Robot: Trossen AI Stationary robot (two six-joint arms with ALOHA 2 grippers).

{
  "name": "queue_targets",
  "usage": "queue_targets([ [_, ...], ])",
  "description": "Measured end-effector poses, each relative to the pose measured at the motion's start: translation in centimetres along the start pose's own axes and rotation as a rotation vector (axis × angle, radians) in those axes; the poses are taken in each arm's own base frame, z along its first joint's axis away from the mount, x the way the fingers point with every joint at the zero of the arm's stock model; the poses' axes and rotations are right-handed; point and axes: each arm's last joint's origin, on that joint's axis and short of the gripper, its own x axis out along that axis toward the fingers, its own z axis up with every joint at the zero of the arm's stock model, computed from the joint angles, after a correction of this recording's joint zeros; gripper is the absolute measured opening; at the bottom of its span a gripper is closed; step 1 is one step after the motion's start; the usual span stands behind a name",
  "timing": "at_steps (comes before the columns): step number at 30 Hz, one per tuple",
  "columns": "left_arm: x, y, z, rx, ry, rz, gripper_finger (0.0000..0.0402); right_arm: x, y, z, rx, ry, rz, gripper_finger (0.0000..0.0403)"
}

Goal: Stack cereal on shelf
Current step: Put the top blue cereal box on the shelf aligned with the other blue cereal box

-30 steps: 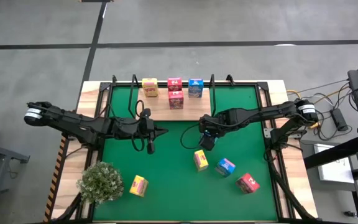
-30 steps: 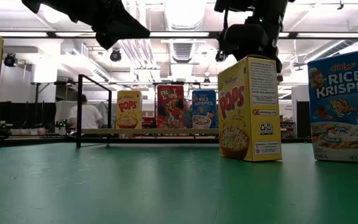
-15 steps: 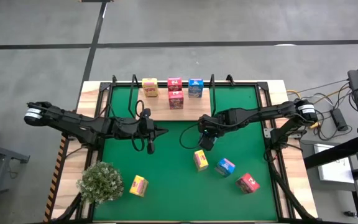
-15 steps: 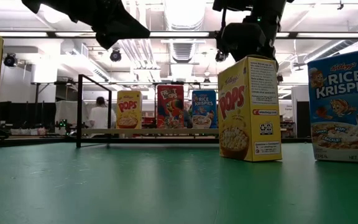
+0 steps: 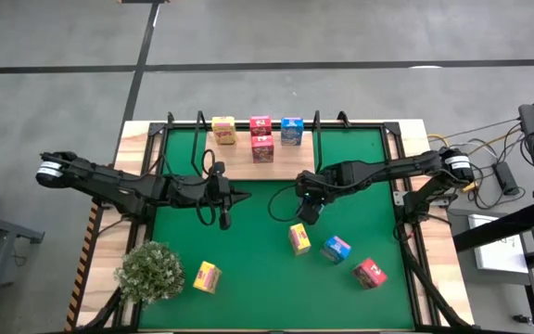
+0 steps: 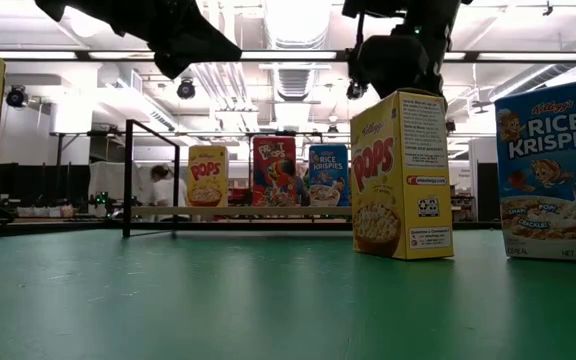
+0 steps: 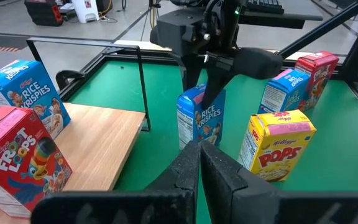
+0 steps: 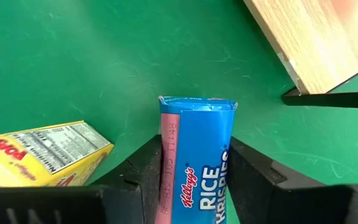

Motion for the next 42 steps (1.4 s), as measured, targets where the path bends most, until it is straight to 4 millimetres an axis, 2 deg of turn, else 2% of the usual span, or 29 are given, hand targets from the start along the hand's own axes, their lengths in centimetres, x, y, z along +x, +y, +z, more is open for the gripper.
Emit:
queue_targets([
  [5, 0.0, 0.0, 0.0, 0.000, 0.000, 0.000, 0.0000, -1.5, -0.2, -0.1, -0.002, -0.040, 0.024, 0.0142],
  [10, 0.0, 0.0, 0.0, 0.000, 0.000, 0.000, 0.0000, -4.3, -0.6, -0.1, -0.009, -0.114, 0.067, 0.0143],
  [16, 0.0, 0.0, 0.1, -0.003, -0.010, -0.001, 0.0000, -8.8, 0.0, 1.9, -0.062, -0.276, 0.130, 0.0139],
  [21, 0.0, 0.0, 0.2, -0.005, -0.017, -0.002, 0.0000, -10.3, 0.1, 4.3, -0.178, -0.366, 0.061, 0.0133],
  [25, 0.0, 0.0, 0.2, -0.006, -0.020, -0.002, 0.0000, -10.1, -0.6, 6.6, -0.290, -0.375, 0.002, 0.0132],
  [31, 0.0, 0.0, 0.2, -0.006, -0.020, -0.002, 0.0000, -8.6, -3.2, 8.9, -0.607, -0.201, -0.126, 0.0130],
  [38, 0.0, 0.0, 0.2, -0.001, -0.020, -0.003, 0.0000, -5.7, -6.3, 12.0, -0.732, -0.129, -0.067, 0.0131],
  [42, 0.0, 0.0, 0.2, 0.009, -0.020, -0.003, 0.0000, -4.0, -8.3, 13.0, -0.722, -0.081, -0.051, 0.0132],
])
